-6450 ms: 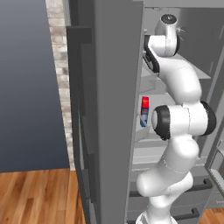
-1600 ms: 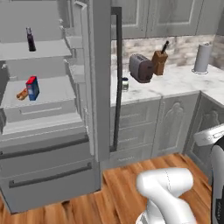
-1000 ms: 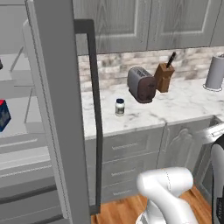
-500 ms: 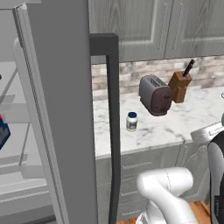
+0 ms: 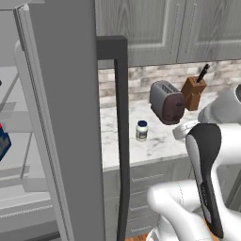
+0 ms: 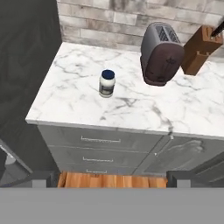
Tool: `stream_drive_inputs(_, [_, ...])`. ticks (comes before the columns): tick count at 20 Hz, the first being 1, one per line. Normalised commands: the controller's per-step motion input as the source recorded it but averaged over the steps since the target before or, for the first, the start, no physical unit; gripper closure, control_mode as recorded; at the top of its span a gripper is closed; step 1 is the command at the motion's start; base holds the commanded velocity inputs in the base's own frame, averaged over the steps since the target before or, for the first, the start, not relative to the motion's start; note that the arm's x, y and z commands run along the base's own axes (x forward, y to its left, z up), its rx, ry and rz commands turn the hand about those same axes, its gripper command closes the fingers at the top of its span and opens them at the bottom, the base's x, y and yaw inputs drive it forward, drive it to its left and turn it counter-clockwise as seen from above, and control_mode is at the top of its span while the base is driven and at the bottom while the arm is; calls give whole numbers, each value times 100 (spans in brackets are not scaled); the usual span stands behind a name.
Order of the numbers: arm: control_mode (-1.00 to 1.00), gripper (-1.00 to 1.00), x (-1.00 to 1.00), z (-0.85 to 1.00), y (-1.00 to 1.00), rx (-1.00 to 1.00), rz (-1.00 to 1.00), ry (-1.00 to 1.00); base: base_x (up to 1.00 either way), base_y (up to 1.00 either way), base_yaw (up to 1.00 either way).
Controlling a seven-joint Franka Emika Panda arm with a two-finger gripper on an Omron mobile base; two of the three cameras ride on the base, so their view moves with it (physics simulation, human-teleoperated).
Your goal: Place the condiment bottle and mayonnaise from the counter to the top shelf of the fridge. If the existing items in the fridge are on the top shelf, move them to other shelves.
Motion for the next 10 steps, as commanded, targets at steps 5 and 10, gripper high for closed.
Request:
stream_drive_inputs(5, [-100, -100, 90, -56, 5, 5, 0, 2, 0, 0, 0])
stream_drive_inputs(10, [-100, -100, 99, -56, 23, 0, 0, 8, 0, 0, 0])
